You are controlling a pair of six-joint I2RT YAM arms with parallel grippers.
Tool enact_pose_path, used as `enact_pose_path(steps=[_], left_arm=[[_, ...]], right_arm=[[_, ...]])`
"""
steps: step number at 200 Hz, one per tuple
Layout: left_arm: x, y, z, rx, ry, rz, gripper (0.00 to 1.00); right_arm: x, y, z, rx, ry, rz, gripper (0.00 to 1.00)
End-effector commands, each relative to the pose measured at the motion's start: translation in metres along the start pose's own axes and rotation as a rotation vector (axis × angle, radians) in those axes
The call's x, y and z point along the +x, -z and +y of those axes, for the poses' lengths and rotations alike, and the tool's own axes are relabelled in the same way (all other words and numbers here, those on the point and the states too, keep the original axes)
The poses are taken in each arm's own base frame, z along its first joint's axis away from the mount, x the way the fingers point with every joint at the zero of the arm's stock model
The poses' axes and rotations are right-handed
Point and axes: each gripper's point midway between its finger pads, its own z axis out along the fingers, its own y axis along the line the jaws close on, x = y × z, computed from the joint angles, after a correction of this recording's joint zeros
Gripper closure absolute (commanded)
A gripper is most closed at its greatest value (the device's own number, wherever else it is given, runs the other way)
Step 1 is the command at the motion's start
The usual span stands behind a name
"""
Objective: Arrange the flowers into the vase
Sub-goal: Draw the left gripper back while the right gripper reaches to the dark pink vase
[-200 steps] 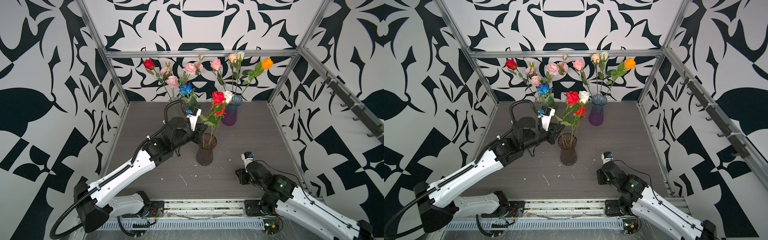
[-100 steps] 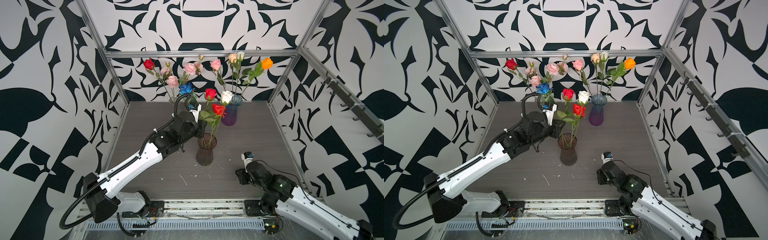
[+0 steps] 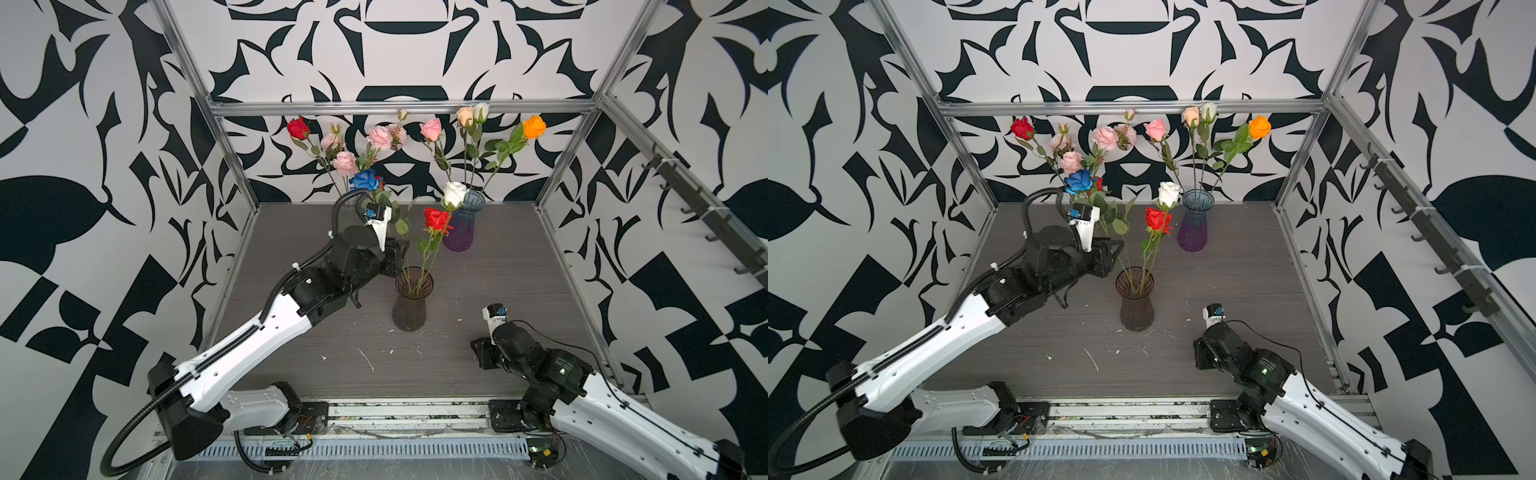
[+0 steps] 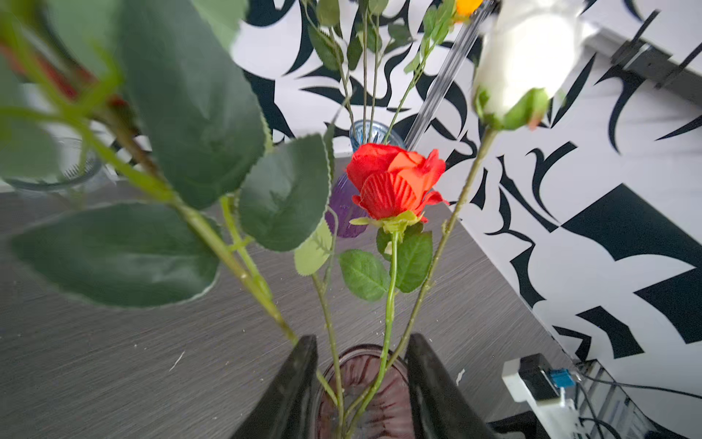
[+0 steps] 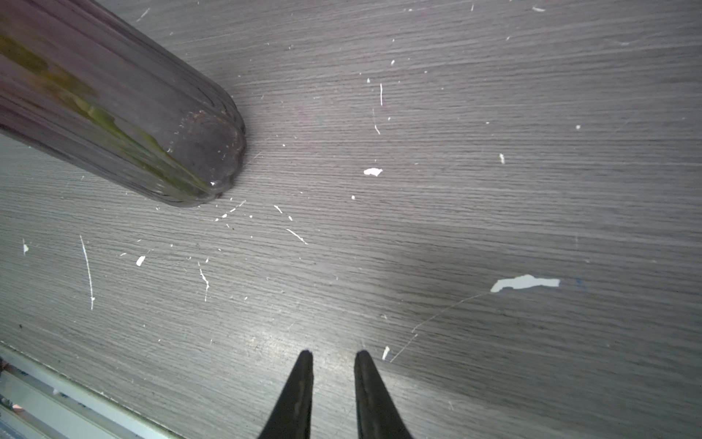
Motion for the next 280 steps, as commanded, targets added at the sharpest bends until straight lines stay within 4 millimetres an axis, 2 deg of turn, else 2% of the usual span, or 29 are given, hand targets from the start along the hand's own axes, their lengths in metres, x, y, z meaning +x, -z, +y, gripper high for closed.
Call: enact_pose_path(steps=[1,43,88,99,118,151,170,201,246,280], left_arm=[[-0.015,0.023,0.001,0.021,-0.021,-0.103,0.57],[-0.02,0.056,0.005,0.046,-0.027,-0.194,0.56],[-0.005,0.074,0.017,0.022,-0.002,-0.165,0.55],[0.001,0.078,0.02,0.014,-0.003,-0.142,0.52],[0.011,0.086,0.027,-0.012,-0.015,-0.091,0.45],[0.028,0.109,0.04,-0.062,-0.067,0.007,0.42],[0.034,0.126,0.049,-0.087,-0.065,0.007,0.42],[0.054,0.152,0.067,-0.12,0.001,0.011,0.42],[0.096,0.174,0.086,-0.157,0.089,0.099,0.41],[0.107,0.186,0.099,-0.173,0.097,0.058,0.41]], right_arm=[[-0.014,0.01,0.011,-0.039,-0.002,-0.042,0.76],[-0.032,0.027,0.033,-0.121,0.041,-0.076,0.75],[-0.053,0.034,0.064,-0.211,0.058,-0.096,0.73],[-0.058,0.032,0.072,-0.234,0.055,-0.099,0.73],[-0.072,0.032,0.089,-0.277,0.038,-0.112,0.73],[-0.106,0.041,0.126,-0.369,0.008,-0.152,0.73],[-0.125,0.047,0.139,-0.375,-0.009,-0.171,0.73],[-0.142,0.054,0.15,-0.376,-0.058,-0.171,0.74],[-0.153,0.054,0.157,-0.376,-0.216,-0.146,0.74],[-0.154,0.047,0.156,-0.338,-0.317,-0.101,0.74]])
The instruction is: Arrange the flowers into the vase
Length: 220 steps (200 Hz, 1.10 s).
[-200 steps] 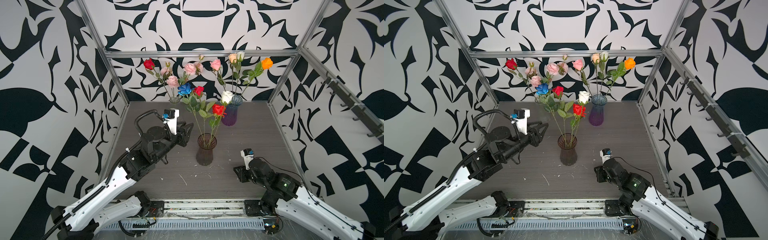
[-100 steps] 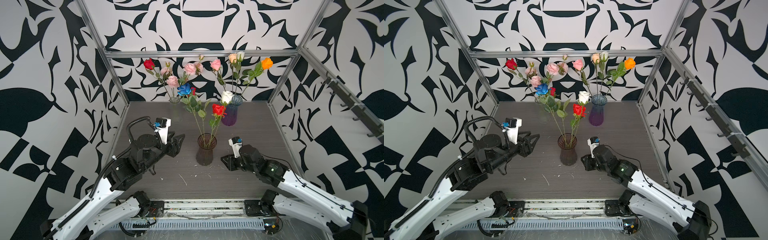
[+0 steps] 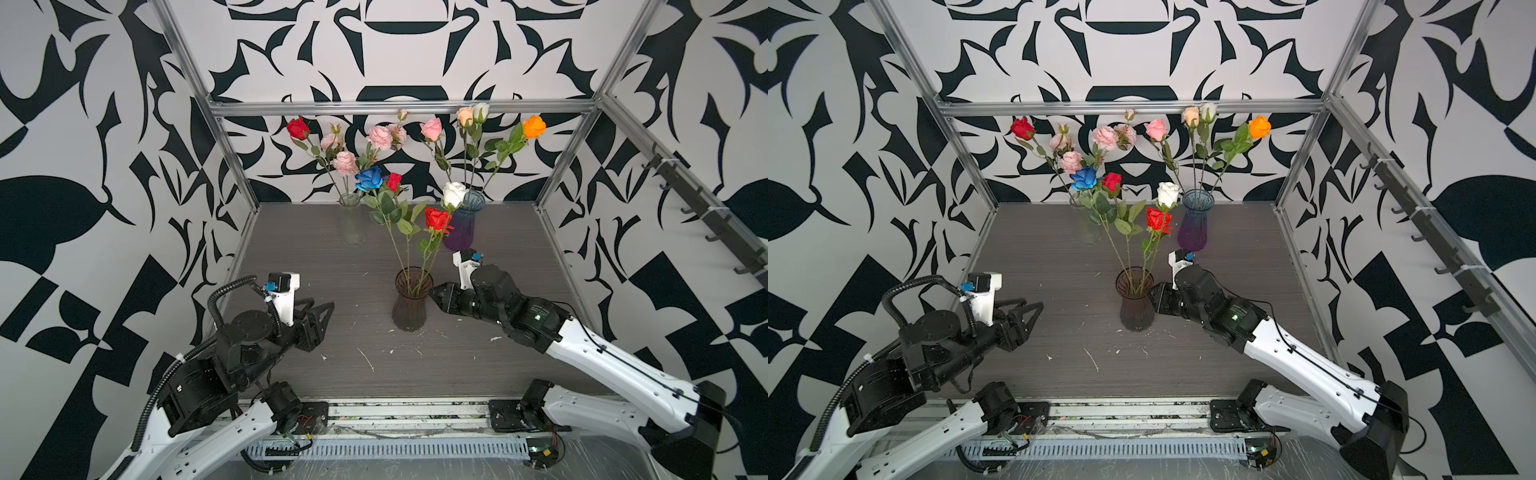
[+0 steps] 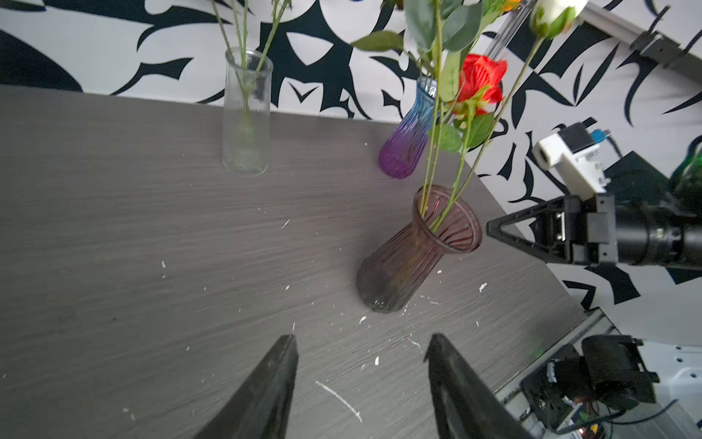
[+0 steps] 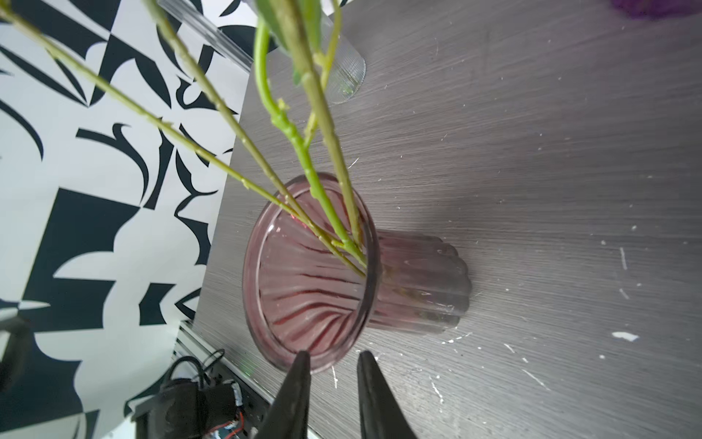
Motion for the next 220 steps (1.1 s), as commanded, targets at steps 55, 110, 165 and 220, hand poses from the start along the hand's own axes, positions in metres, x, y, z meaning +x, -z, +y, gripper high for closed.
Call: enact_pose_path(steps=[55,110,165,220], left_arm=[[0.028,0.011,0.027,-0.051,0.021,-0.006,0.41],[0.03,0.018,0.029,-0.044,0.024,-0.01,0.41],[0.029,0.023,0.031,-0.037,0.026,-0.027,0.41],[0.03,0.024,0.03,-0.029,0.027,-0.023,0.41]], right_arm=[[-0.009,-0.01,-0.001,0.055,-0.228,-0.019,0.75],[-0.01,-0.024,-0.003,0.102,-0.296,-0.006,0.81],[-0.022,-0.028,-0.004,0.144,-0.267,-0.042,0.88],[-0.036,-0.031,-0.002,0.172,-0.231,-0.072,0.88]])
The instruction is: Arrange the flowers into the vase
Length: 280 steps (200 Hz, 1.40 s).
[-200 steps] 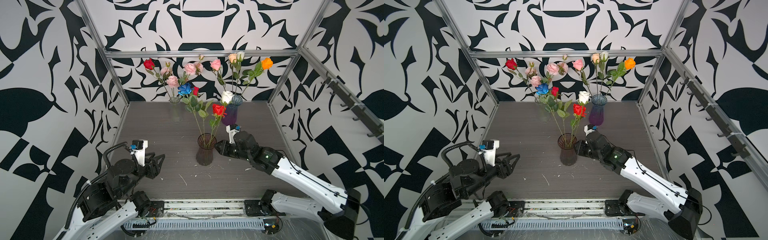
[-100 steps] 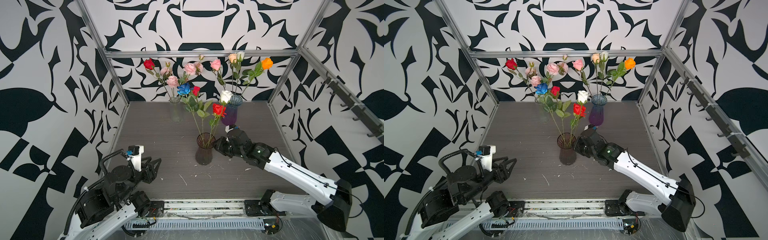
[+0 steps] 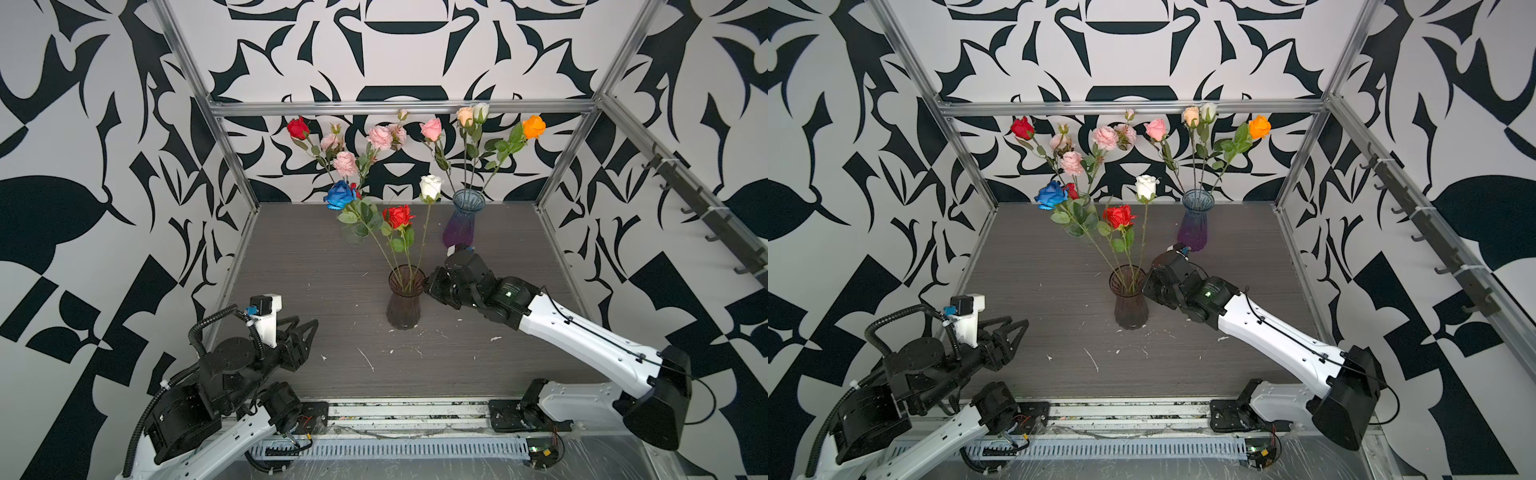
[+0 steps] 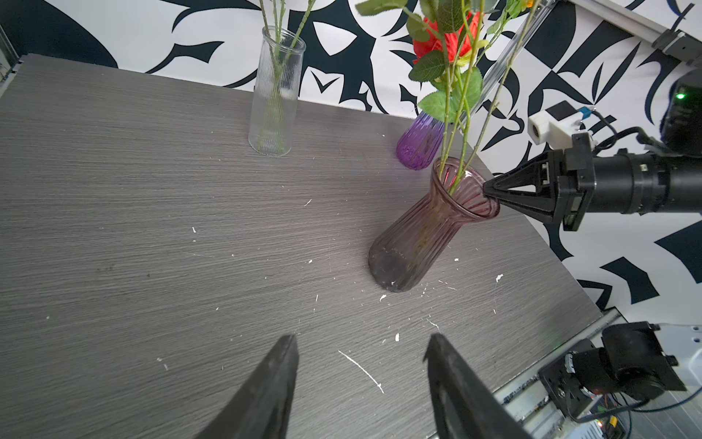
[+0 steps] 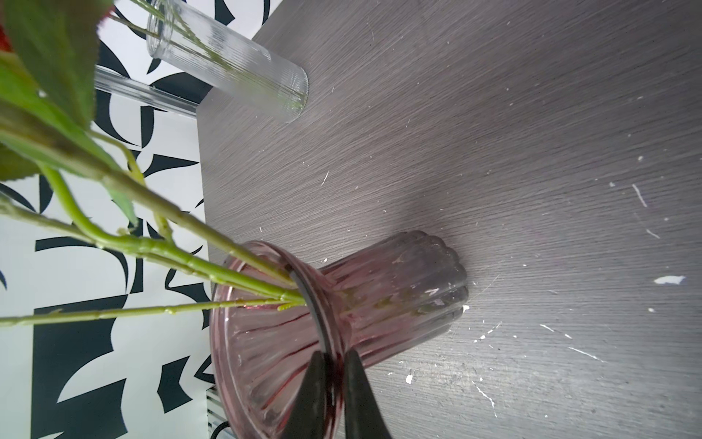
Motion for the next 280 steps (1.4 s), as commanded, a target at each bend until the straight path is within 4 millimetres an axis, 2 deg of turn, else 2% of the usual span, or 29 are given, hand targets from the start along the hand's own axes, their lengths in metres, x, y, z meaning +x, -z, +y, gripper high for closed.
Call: enact_pose_path(steps=[1,36,152,222,240,261,280], left_arm=[[0.003,0.002,0.003,-0.008,0.008,0.007,0.41],[0.003,0.0,0.001,-0.006,-0.002,0.017,0.41],[0.005,-0.006,0.0,-0.013,-0.02,0.03,0.41],[0.004,-0.006,0.0,-0.019,-0.02,0.031,0.41],[0.003,-0.006,0.0,-0.019,-0.02,0.03,0.41],[0.001,-0.005,0.0,-0.022,-0.019,0.027,0.41],[-0.003,-0.001,0.002,-0.031,-0.026,0.018,0.4]], right_arm=[[-0.017,0.006,0.007,0.007,0.021,-0.057,0.88],[-0.028,0.001,0.006,0.027,0.045,-0.079,0.88],[-0.082,-0.019,0.0,0.062,0.042,-0.113,0.89],[-0.091,-0.022,0.005,0.041,0.035,-0.098,0.88],[-0.089,-0.022,0.006,0.032,0.034,-0.086,0.83],[-0.087,-0.019,0.008,0.021,0.033,-0.079,0.65],[-0.092,-0.007,0.014,0.0,0.039,-0.099,0.62]])
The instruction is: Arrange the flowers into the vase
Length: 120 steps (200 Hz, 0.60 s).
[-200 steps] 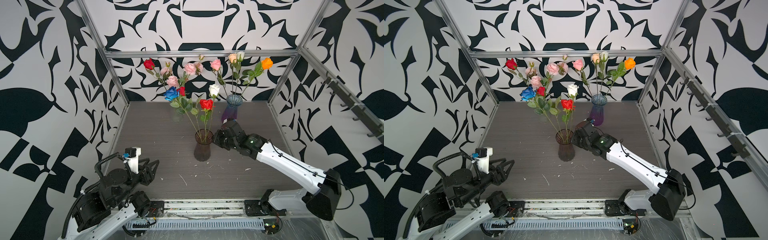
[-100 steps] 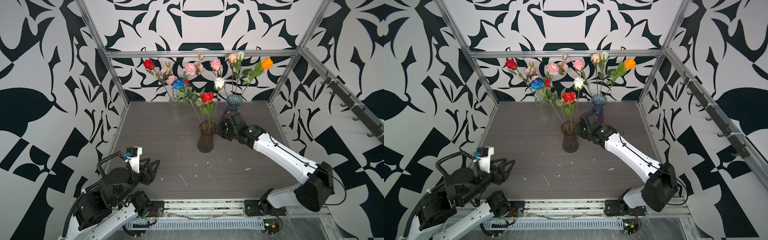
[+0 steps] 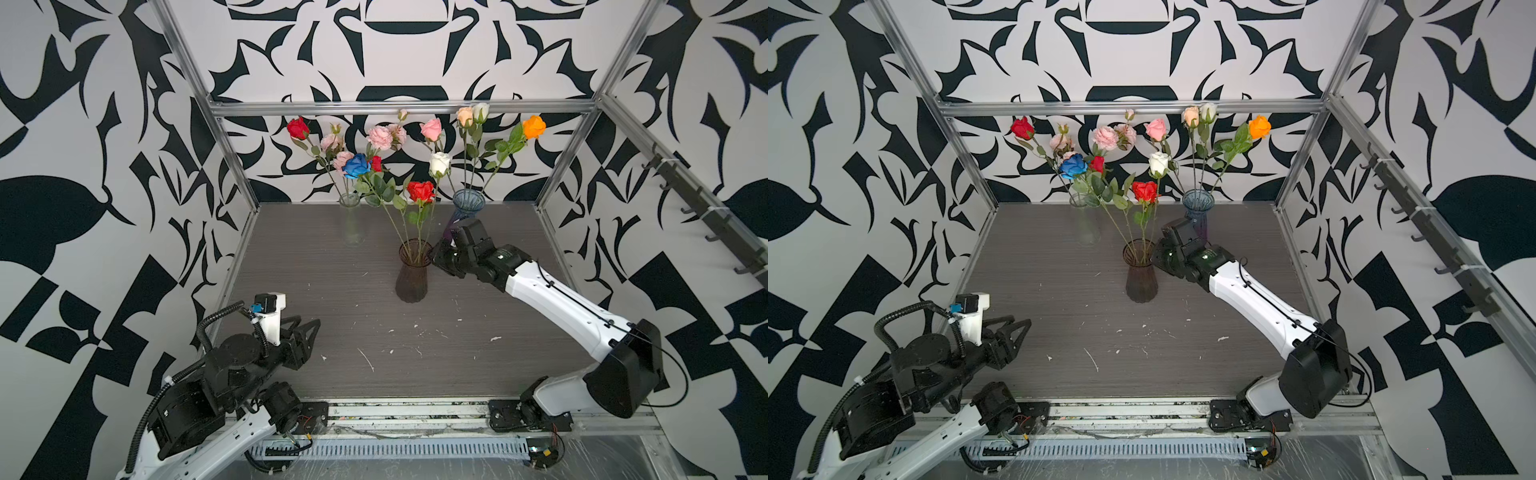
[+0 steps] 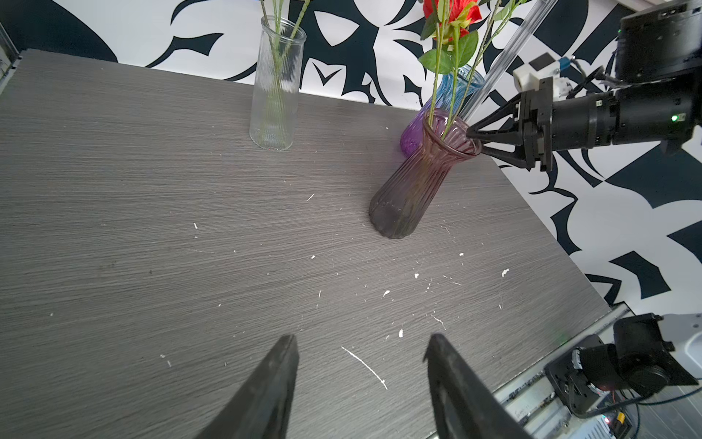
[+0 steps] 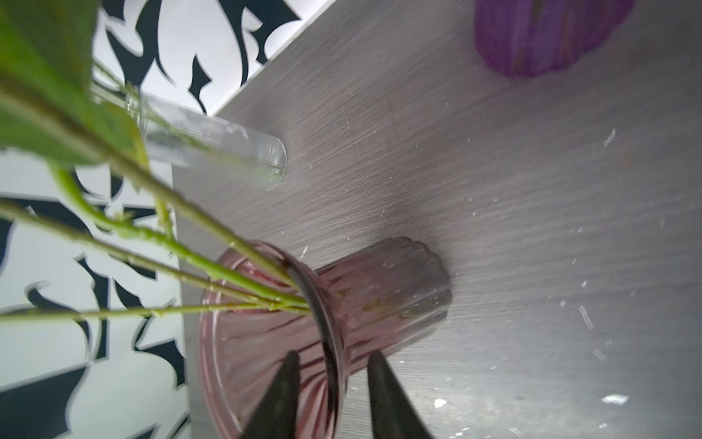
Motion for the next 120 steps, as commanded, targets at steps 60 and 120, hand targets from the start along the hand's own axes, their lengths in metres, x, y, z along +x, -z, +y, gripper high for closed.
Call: enact_pose_path(steps=[60,120], left_arm=[[-0.028,0.014,0.029,-0.154,0.004,-0.154,0.0],[-0.025,-0.007,0.095,-0.502,0.088,-0.513,0.0]], right_arm=[[-0.059,0.11,-0.002,-0.106,0.04,-0.23,0.59],[-0.098,0.185,-0.118,0.358,0.513,-0.739,0.32]])
